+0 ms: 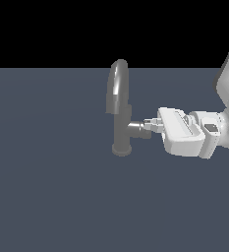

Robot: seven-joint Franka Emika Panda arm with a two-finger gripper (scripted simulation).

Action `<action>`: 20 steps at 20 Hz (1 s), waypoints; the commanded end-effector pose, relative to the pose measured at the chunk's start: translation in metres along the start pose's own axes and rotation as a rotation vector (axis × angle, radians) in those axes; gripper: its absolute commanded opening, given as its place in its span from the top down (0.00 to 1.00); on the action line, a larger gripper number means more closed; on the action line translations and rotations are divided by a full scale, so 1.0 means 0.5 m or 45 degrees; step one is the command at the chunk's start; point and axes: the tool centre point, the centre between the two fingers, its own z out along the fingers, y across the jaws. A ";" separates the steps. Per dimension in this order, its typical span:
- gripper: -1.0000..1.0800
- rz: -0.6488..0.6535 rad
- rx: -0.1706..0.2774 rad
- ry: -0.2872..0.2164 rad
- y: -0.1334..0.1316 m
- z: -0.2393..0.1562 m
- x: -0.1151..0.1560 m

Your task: Turn on the faucet by rotating a designated handle.

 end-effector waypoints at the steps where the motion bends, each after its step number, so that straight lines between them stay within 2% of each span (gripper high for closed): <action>1: 1.00 0.021 0.003 0.002 0.015 -0.002 0.036; 9: 1.00 0.042 0.003 0.000 0.046 -0.004 0.115; 10: 1.00 -0.004 -0.005 -0.009 0.023 0.000 0.075; 20: 1.00 0.022 -0.001 -0.004 0.001 -0.002 0.152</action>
